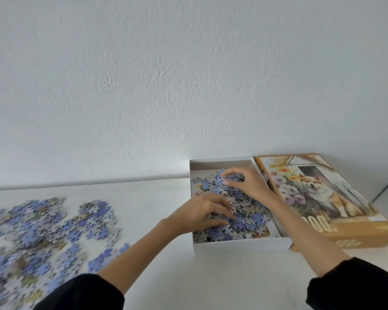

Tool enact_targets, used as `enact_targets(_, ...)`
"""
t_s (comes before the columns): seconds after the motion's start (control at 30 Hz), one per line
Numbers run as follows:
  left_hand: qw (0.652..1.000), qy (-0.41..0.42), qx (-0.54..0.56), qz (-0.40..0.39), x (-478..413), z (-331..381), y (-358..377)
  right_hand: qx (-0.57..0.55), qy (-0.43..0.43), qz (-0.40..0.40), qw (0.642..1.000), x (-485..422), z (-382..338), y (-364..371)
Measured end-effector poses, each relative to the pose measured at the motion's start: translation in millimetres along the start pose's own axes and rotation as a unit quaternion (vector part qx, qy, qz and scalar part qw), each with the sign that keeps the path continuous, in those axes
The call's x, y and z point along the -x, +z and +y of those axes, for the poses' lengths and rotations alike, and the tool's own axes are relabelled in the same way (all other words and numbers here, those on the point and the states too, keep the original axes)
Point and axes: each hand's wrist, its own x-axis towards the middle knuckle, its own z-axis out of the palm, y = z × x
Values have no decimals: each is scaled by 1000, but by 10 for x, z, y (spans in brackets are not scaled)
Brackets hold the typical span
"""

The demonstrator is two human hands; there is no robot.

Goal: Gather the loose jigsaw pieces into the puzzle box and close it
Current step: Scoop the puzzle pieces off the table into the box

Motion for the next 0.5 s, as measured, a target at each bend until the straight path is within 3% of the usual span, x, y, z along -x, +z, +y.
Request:
enact_targets(0.13, 999, -14, -9, 29, -5, -9, -10, 72, -1, 39, 997, 51, 17, 50)
enact_targets(0.27, 996, -19, 58, 69, 91, 48, -80, 26, 12, 89, 996, 101, -52, 17)
enact_targets(0.5, 983, -12, 109, 144, 421, 144, -425, -30, -39, 115, 992, 171, -575, 81)
